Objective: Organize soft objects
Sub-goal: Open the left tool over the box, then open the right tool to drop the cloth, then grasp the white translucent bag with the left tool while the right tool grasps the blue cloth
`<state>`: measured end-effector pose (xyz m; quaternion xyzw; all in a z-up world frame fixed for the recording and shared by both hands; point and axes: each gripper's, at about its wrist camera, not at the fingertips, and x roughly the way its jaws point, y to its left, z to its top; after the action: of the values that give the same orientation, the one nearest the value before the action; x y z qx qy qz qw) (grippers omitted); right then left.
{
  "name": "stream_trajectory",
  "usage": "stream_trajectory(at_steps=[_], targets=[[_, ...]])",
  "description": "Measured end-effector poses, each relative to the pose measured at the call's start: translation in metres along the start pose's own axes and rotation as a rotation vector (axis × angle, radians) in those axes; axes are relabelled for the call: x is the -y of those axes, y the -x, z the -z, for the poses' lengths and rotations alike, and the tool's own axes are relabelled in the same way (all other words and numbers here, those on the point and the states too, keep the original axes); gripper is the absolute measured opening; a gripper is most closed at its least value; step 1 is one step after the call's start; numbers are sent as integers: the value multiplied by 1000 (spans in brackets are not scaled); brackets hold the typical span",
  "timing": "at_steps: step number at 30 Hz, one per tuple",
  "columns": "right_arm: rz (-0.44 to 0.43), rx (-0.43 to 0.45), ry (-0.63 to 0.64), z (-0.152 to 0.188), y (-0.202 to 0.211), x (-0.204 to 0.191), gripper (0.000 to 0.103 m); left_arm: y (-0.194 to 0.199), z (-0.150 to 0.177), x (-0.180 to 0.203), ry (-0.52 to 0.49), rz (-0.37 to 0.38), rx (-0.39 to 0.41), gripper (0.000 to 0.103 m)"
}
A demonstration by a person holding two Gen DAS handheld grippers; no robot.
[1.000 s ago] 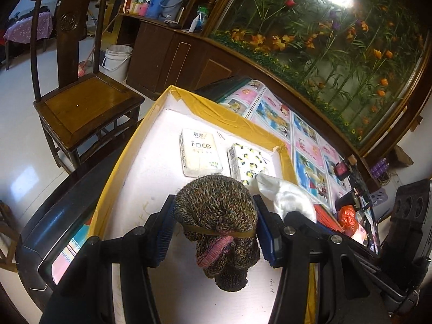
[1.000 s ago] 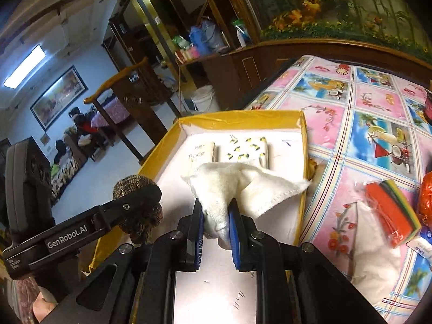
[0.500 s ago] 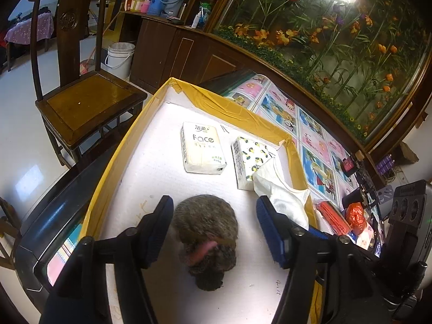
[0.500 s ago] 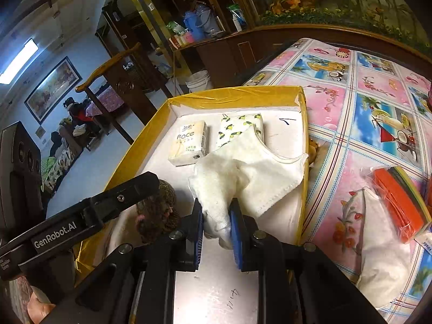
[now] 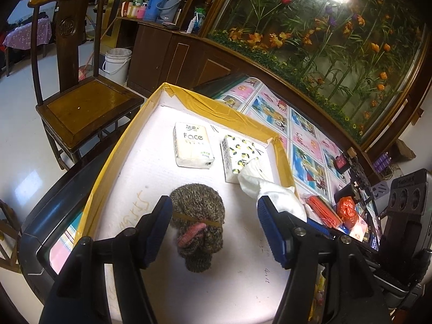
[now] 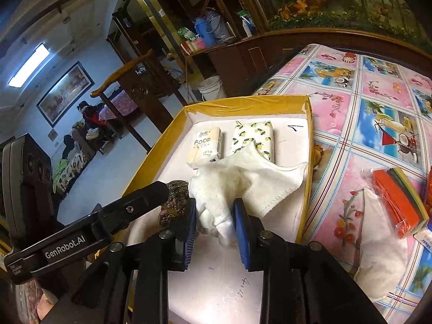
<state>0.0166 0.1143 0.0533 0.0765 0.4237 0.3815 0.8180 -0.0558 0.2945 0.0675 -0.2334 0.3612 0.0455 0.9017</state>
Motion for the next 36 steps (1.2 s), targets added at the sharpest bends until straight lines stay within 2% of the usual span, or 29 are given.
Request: stream_trajectory(at_steps=[6,9,16,21,31,33,36], targets=[[-9,24,-13,5,18,8,37,6,5,12,-21,9,4,65],[-10,47,-19,7,29,12,48,9,7,18,-34,11,6,65],[-35,87,-48,12,55,27,48,16,14,31,-53,19,8,65],[-12,154,-89,19,91,51,49,22,20,47,-86,49,6,65],[42,325,-254,57,195,135,54,12,51,124,-261,153,-48,66],[50,345,-284,64,209,146,54,5,58,139,-284,163,-70,75],[51,379,-296,72,229,154,55,-9,69,163,-316,170,-101,78]])
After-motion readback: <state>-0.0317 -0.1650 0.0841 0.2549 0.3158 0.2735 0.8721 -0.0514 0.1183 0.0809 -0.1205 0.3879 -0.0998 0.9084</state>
